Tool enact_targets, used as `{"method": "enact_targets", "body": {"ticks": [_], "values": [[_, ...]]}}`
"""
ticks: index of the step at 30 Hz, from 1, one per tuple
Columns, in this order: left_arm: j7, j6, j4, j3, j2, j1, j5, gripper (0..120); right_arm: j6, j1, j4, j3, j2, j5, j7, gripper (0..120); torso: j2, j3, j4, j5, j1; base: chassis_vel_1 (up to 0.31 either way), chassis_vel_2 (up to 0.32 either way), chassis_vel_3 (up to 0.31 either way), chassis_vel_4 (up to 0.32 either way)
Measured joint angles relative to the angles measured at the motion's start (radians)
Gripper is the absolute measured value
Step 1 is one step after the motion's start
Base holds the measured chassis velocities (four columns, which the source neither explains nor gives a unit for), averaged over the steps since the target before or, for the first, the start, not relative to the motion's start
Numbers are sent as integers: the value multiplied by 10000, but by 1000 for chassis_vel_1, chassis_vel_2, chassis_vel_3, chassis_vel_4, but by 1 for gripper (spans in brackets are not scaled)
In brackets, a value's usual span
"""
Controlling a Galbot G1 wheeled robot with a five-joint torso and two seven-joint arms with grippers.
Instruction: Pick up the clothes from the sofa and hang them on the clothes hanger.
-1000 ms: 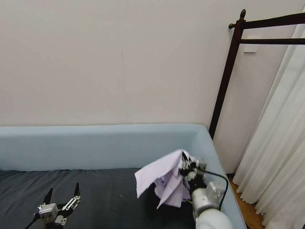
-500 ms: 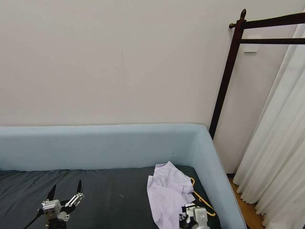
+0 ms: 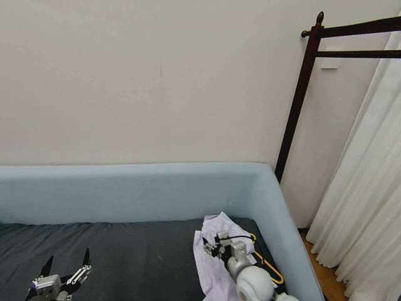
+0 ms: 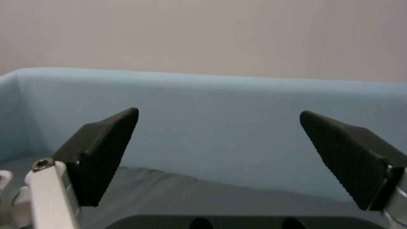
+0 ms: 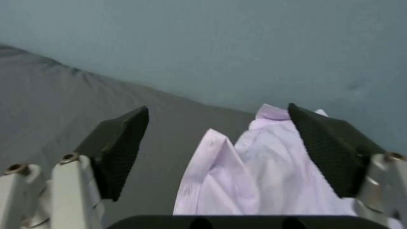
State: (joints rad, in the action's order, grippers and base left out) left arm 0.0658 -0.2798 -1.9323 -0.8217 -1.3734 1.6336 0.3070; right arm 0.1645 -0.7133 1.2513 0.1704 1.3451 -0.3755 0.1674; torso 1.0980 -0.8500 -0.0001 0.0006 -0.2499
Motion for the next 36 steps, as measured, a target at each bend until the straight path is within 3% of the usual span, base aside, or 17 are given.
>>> {"method": "enact_targets", "body": {"ticks": [3, 4, 7, 12, 17, 26, 29, 30, 36], "values": [[0, 0, -164, -169, -32, 201, -47, 100, -271, 560, -2203, -315, 1255, 1553, -125, 98, 0, 1, 2, 3, 0, 0, 0, 0, 0], [0, 0, -164, -169, -32, 201, -47, 100, -271, 560, -2203, -315, 1255, 1553, -125, 98, 0, 1, 2, 3, 0, 0, 0, 0, 0], [-1, 0, -313, -340, -60, 348, -48, 100, -719, 1017, -4525, -980, 2141, 3306, -22, 100, 0, 0, -4, 3, 0, 0, 0, 0, 0], [-1, -48, -382, -422, -128, 436, -48, 100, -1104, 1326, -6241, -1768, 2585, 4469, 14, 100, 0, 0, -3, 3, 0, 0, 0, 0, 0], [0, -94, -381, -405, -202, 419, -90, 100, -1154, 1376, -6761, -2164, 2621, 4876, 120, 98, 0, 1, -5, 2, 0, 0, 0, 0, 0], [9, -133, -226, -111, -317, 219, -254, 100, -1092, 1079, -6345, -2285, 2605, 4818, 163, 62, 0, 2, 0, 6, 1, 0, 0, 0, 0], [15, -156, -182, -80, -319, 185, -264, 100, -1097, 1017, -6174, -2239, 2521, 4600, 158, 55, 0, 2, -2, 5, 2, 0, 0, 0, 0], [15, -162, -160, -62, -316, 167, -267, 100, -1074, 996, -6110, -2224, 2490, 4491, 158, 47, 0, 1, -3, 5, 1, 0, 0, 0, 0], [18, -189, -108, -52, -267, 129, -255, 100, -691, 980, -6103, -2235, 2419, 4444, 158, 30, 0, 2, -1, 5, 2, 0, 0, 0, 0]]}}
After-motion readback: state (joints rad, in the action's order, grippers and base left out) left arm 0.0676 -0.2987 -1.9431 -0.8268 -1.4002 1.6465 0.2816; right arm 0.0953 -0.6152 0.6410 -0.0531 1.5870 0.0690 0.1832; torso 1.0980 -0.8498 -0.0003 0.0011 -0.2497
